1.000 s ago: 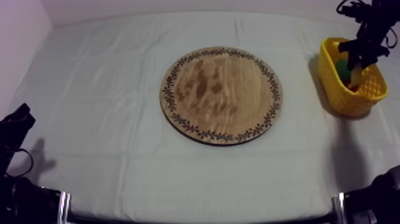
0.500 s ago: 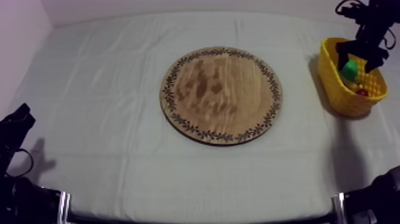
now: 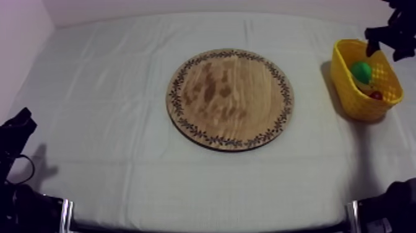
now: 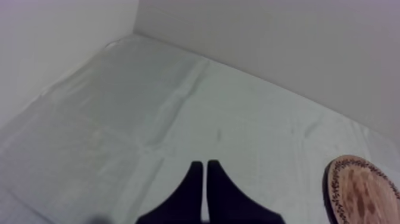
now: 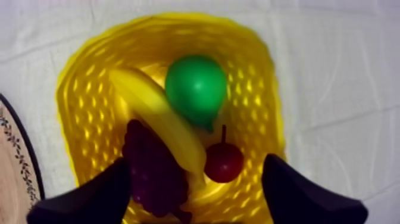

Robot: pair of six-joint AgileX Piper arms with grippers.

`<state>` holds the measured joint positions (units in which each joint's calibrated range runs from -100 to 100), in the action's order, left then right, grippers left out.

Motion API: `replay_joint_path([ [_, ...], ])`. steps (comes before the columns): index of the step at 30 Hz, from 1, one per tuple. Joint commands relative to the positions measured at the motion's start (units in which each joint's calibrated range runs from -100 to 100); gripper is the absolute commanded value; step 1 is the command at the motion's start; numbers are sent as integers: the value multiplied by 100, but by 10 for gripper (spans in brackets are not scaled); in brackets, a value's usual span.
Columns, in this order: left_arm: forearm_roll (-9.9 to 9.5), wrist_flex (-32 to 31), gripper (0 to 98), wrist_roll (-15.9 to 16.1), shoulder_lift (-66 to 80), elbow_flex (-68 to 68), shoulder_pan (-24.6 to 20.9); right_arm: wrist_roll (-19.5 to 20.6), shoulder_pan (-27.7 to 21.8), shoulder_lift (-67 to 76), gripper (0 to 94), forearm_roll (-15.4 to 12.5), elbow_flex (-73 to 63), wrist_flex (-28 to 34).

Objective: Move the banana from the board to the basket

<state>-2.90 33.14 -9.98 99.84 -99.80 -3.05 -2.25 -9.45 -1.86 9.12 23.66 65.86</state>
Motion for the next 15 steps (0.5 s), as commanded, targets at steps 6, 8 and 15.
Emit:
replay_joint_path([
  [6,0,0,1,0,-2,2,-2,-219,30,1745,466,-49,1560,-1166],
  [8,0,0,1,0,-2,2,-2,-340,28,2165,446,-119,1947,-1401],
  [15,0,0,1,0,-2,2,-2,-1002,-87,3637,349,-626,3155,-2190],
])
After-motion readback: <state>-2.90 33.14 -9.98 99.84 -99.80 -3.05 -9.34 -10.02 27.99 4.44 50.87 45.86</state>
